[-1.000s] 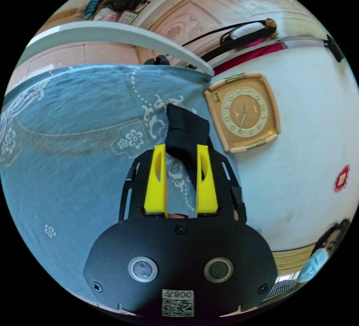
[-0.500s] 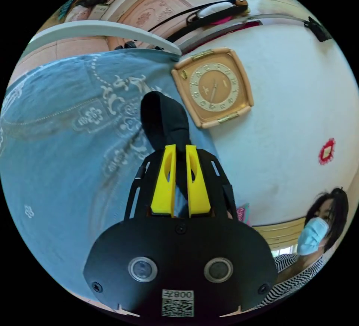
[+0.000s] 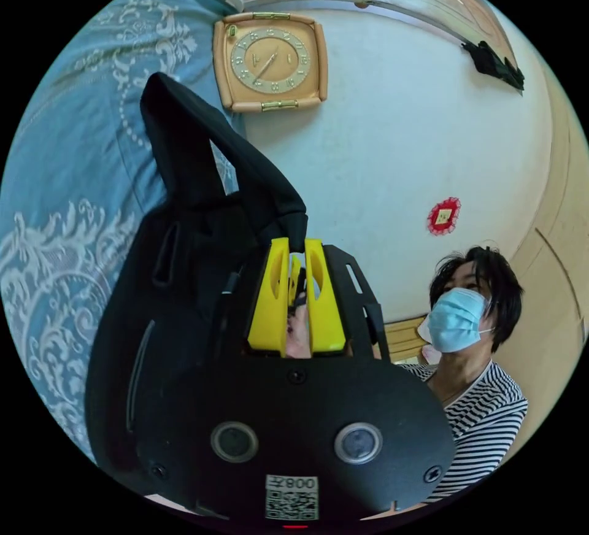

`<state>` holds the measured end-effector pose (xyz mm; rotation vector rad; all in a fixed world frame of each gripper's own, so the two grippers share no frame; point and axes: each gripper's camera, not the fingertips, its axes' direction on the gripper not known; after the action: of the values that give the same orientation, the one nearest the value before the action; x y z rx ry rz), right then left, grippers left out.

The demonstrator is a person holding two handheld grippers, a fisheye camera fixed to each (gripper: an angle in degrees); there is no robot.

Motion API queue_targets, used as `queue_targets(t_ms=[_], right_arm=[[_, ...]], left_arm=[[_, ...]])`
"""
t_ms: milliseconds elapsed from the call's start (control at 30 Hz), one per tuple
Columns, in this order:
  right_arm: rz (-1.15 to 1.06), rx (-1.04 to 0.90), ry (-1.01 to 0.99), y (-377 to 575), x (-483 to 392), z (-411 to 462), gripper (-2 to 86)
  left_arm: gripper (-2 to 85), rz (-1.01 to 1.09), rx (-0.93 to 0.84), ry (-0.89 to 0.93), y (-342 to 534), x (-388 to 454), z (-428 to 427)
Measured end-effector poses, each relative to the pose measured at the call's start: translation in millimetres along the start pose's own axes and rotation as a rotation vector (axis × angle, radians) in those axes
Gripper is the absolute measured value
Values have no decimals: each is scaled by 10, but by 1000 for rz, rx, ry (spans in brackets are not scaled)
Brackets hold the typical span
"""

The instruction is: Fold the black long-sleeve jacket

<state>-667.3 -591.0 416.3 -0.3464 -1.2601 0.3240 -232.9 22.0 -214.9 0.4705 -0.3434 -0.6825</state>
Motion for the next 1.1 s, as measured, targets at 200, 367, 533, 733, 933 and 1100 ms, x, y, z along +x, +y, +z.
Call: queue_targets(t_ms=[200, 367, 533, 733, 933, 1100], right_arm=[[44, -75, -28, 158, 476, -450, 85], [70, -133, 11, 322, 747, -1003, 65], [-3, -177, 124, 517, 685, -1781, 43], [-54, -202, 241, 805, 664, -2565, 36], [-13, -215, 383, 1137, 985, -3212, 33], [11, -207, 438, 1355, 1239, -3572, 33]], left_arm=[[38, -33, -55, 0, 574, -46, 506], [35, -47, -83, 14, 1071, -54, 1024], [33, -50, -159, 57, 1543, 14, 1636], [36, -126, -260, 121, 2151, 23, 2451], [37, -136, -354, 75, 2604, 52, 3141], [36, -150, -422, 42, 2901, 46, 3645]])
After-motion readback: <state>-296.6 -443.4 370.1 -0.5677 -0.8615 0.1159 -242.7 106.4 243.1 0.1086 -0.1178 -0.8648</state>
